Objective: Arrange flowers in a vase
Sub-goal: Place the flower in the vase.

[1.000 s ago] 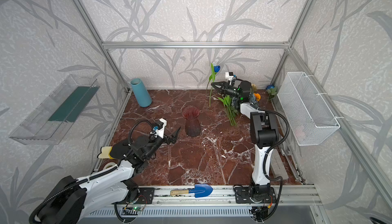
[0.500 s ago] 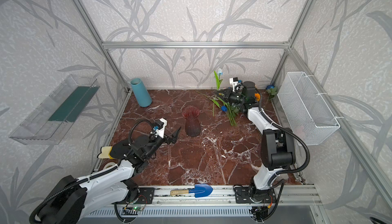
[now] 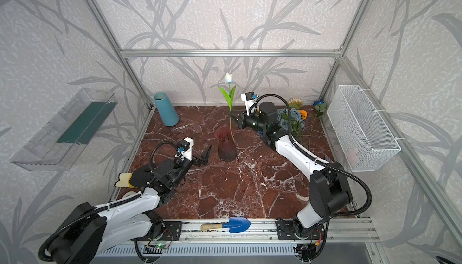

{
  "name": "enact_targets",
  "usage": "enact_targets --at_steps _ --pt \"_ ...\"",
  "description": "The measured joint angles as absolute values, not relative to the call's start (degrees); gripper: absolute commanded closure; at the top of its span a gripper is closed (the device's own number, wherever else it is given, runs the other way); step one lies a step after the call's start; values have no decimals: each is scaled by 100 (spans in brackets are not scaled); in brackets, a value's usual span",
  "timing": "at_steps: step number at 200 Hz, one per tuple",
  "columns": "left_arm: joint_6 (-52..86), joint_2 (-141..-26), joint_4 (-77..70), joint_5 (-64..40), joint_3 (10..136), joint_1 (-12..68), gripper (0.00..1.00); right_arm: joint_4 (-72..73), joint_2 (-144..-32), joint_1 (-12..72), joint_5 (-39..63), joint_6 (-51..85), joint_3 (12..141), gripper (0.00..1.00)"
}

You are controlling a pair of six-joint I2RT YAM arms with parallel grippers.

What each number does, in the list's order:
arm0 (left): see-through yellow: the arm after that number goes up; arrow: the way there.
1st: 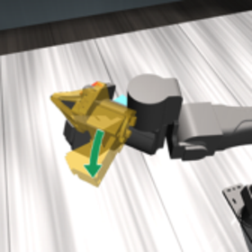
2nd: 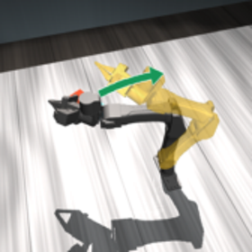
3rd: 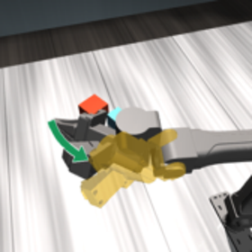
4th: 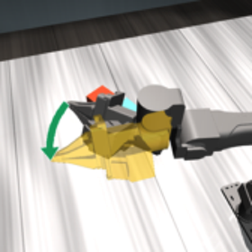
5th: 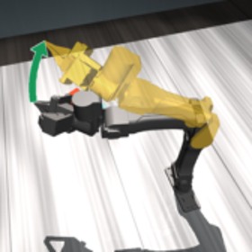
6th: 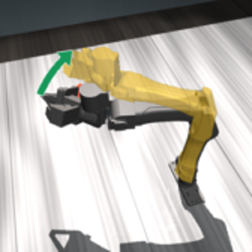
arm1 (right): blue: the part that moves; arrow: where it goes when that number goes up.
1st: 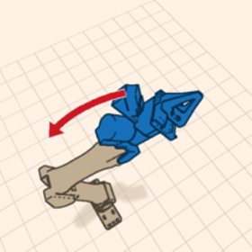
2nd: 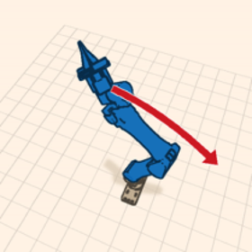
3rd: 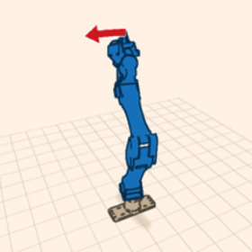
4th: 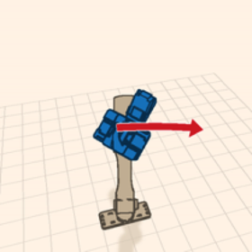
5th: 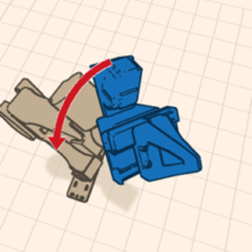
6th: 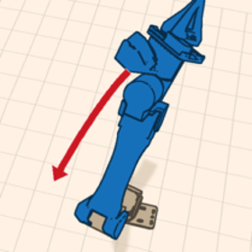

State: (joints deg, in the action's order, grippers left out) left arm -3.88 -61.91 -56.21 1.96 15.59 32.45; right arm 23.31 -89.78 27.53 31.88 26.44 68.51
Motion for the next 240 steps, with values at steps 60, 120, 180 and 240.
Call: enact_targets --at_steps 60,120,180,240 --pt "-390 -5922 -5559 242 1472 3245 1 3321 -9131 3009 2801 2403 7172 100" --pt "-405 -6027 -5572 266 1439 3218 1 4484 -9690 3258 2357 1892 6635 100" --pt "-484 -5918 -5413 294 1400 3218 1 4823 -9769 3277 2250 1304 5841 100" --pt "-502 -6160 -5463 301 1398 3214 1 4630 -9445 3352 2296 751 5387 81"
